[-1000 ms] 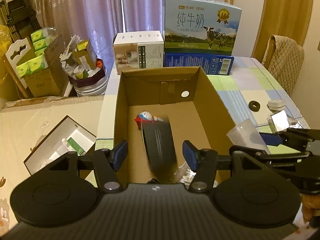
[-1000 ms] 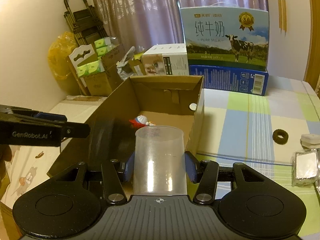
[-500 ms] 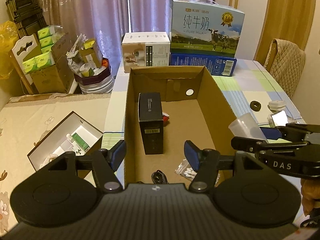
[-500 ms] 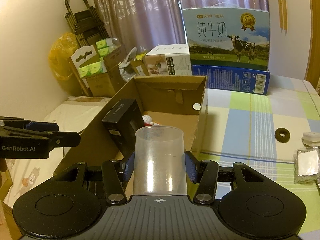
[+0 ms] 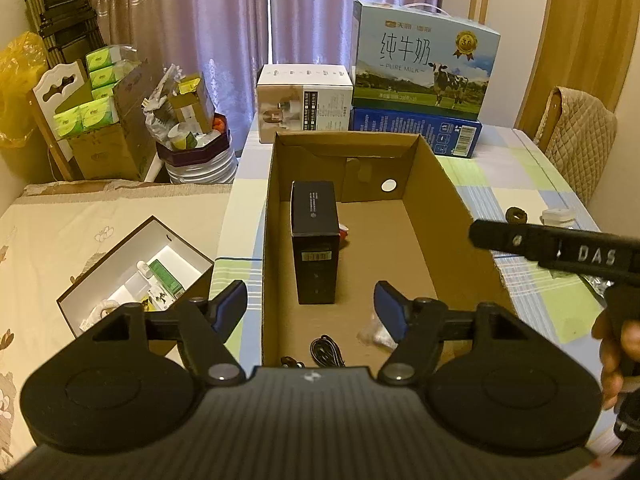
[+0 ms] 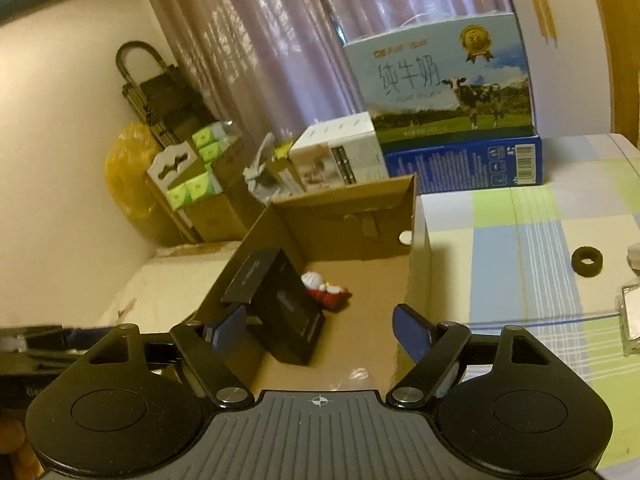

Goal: Organize objects
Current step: 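Lower and release the black box from the left tool while the right tool releases the cup, then move both open tools back toward the foil bag and clear packet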

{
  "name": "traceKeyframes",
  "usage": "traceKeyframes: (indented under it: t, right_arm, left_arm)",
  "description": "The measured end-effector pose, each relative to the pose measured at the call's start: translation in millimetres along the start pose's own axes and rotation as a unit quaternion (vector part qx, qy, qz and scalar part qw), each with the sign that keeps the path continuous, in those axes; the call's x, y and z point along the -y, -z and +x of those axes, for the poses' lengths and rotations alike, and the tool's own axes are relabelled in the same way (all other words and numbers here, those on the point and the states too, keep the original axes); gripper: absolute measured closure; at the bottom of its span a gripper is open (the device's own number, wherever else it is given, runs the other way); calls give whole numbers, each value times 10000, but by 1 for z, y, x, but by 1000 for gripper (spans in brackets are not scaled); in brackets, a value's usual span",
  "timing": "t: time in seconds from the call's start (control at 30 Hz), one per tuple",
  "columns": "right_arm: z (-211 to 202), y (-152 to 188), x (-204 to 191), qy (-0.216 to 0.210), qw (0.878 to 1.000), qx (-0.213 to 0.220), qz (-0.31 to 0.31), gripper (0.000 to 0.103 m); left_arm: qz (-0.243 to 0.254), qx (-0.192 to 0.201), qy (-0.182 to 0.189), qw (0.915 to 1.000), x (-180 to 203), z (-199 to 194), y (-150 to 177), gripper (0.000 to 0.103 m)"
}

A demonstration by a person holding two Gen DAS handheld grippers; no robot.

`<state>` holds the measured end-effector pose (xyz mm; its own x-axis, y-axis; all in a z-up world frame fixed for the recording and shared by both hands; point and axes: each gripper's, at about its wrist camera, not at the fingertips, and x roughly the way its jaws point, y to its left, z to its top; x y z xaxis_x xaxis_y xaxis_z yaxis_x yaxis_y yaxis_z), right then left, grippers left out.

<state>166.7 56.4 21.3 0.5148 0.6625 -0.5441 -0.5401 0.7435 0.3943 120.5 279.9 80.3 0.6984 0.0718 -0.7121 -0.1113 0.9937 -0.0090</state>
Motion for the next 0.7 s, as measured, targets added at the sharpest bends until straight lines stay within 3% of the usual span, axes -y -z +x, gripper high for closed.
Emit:
traceKeyframes:
  t: [0.3,0.7]
  right_arm:
    - [-25,18,23,279,9993,-118,201,25]
    - [-94,50,43,524,9979,-70,381,25]
  left_arm:
    - [-180,40,130,9997,13,-15,15,31]
    - [-179,38,147,9997,58,-53,41,20]
